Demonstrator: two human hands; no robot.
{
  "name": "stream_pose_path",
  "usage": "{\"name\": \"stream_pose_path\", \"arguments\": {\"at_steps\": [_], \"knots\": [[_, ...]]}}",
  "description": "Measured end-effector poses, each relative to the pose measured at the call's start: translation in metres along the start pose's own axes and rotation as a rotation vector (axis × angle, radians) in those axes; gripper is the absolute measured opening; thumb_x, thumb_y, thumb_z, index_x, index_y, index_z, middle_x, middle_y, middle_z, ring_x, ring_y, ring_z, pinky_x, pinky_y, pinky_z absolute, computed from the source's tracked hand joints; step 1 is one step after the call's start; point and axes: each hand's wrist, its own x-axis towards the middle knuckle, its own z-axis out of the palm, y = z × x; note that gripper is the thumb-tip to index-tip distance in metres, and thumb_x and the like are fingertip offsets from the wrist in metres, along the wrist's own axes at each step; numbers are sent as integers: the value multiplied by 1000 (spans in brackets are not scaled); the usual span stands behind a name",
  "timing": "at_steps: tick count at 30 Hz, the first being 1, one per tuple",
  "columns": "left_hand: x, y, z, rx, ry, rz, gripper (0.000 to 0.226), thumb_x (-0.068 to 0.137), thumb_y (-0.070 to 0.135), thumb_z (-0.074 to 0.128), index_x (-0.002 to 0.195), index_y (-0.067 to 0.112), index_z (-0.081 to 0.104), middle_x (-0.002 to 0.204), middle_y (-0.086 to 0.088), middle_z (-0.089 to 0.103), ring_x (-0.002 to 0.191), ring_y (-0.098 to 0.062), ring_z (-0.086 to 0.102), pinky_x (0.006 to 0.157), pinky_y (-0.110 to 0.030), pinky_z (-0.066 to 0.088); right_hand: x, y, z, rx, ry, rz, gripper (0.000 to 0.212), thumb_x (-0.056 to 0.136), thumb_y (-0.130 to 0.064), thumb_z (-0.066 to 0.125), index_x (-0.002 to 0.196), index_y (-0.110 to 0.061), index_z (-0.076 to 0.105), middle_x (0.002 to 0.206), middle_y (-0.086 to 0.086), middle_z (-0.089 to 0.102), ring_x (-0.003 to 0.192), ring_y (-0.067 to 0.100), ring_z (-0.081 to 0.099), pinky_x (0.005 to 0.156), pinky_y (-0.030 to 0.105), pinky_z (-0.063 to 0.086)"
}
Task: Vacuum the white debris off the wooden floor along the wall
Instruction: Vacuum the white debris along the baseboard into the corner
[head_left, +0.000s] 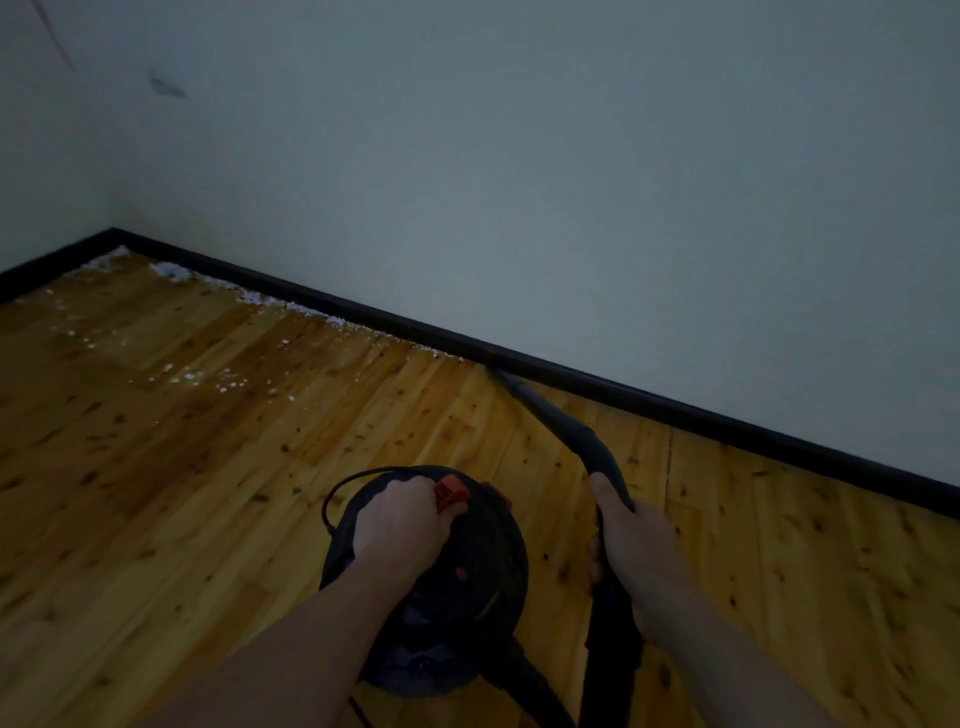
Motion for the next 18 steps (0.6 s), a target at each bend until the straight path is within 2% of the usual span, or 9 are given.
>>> {"name": "stream_pose_path", "arguments": {"at_steps": [3,8,14,18], "knots": [[1,-8,-3,3,-3,-8,44,95,67,56,94,23,63,82,5,63,66,-14,62,59,-32,55,-1,-1,6,-20,6,-11,51,104,-52,53,77,-9,53,70,17,53,50,24,52,47,31,46],[2,-28,-11,-4,5,-47,45,96,67,56,92,23,63,83,4,63,68,-14,62,58,-32,54,-4,-8,12,-21,14,2,56,105,-53,52,74,-6,56,56,9,55,44,22,54,50,33,48],[-6,-36,-16,-29,-6,-59,43,97,65,55,93,23,64,82,5,65,68,-14,64,62,-34,59,-3,-10,25,13,22,17,52,103,-53,56,77,-8,56,67,14,53,57,28,54,58,40,47],[-7,-39,-18,-3,-23,-79,43,97,65,55,91,22,62,80,5,65,66,-14,64,61,-33,59,-3,-7,34,-17,-12,30,52,103,-53,56,78,-8,56,67,14,54,54,27,54,54,37,49]]}}
